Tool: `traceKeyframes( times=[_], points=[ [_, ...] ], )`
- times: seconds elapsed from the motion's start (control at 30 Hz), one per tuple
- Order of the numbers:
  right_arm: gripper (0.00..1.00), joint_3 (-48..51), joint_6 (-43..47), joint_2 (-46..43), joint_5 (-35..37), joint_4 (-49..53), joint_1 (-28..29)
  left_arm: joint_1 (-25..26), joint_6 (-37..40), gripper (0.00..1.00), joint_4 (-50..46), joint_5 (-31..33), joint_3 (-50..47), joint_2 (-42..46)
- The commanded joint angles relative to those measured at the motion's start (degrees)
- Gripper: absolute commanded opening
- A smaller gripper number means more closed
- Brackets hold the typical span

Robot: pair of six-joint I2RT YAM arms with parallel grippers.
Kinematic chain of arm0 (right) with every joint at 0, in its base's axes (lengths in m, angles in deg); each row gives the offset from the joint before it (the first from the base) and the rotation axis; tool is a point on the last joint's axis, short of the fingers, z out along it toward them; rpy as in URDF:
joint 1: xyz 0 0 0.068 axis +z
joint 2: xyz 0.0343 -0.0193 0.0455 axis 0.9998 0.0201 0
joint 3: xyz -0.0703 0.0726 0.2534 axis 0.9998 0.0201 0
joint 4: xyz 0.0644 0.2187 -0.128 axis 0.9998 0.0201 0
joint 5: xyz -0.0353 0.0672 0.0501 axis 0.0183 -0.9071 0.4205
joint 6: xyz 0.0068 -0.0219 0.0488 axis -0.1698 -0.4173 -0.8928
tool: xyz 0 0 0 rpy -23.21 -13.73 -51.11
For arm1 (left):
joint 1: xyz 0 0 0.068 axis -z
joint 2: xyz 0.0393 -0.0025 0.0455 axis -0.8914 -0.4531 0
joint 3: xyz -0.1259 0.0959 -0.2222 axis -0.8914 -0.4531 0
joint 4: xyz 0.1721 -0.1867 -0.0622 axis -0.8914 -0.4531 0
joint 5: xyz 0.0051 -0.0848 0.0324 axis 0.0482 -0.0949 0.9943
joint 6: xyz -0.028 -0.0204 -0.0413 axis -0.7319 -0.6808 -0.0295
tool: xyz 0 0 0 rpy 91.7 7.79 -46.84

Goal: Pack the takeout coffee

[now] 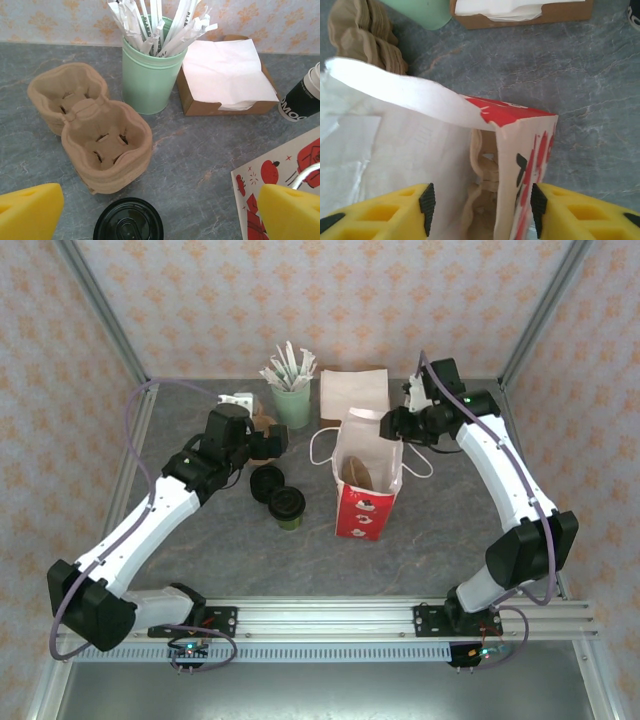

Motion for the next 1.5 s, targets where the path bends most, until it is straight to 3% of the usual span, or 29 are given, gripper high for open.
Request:
traceKeyframes(
  times=[0.0, 0.1, 0.3, 0.63, 0.8, 1.1, 1.3, 1.47],
  points=[
    [0.3, -0.64, 3.12, -1.32, -0.11, 0.91, -0.33, 0.02, 1.02, 1.0, -0.89, 0.38, -0.34, 2.2],
    [0.17, 0.17, 3.4, -3.44, 0.06, -1.09, -0.28, 0.05, 0.54, 1.0, -1.4, -0.48, -1.0, 2.85],
    [0.04, 2.77, 3.67, -10.64, 1.11, -5.16, 0.57, -0.03, 0.53, 1.0, -1.37, -0.37, -2.56, 5.79],
    [0.0, 13.8, 0.72, -23.12, 4.87, -15.78, 3.36, 0.02, 1.67, 1.0, -2.24, -0.45, -2.59, 8.3],
    [0.0, 12.34, -2.21, -22.05, 3.7, -14.35, 3.39, 0.64, 2.26, 0.97, -4.42, -2.23, 0.89, 7.94],
    [0.0, 12.98, -8.1, -18.89, 2.57, -17.33, 4.36, 13.64, 8.66, 0.88, -16.33, -8.23, 24.37, -4.1],
    [0.0, 13.1, -9.58, -17.87, 2.64, -18.25, 5.19, 21.15, 7.8, 0.82, -21.15, -10.77, 37.82, -14.02],
    [0.0, 13.82, -11.45, -17.91, 2.82, -18.9, 5.44, 25.2, 3.69, 0.71, -23.65, -12.47, 42.61, -21.14]
  ],
)
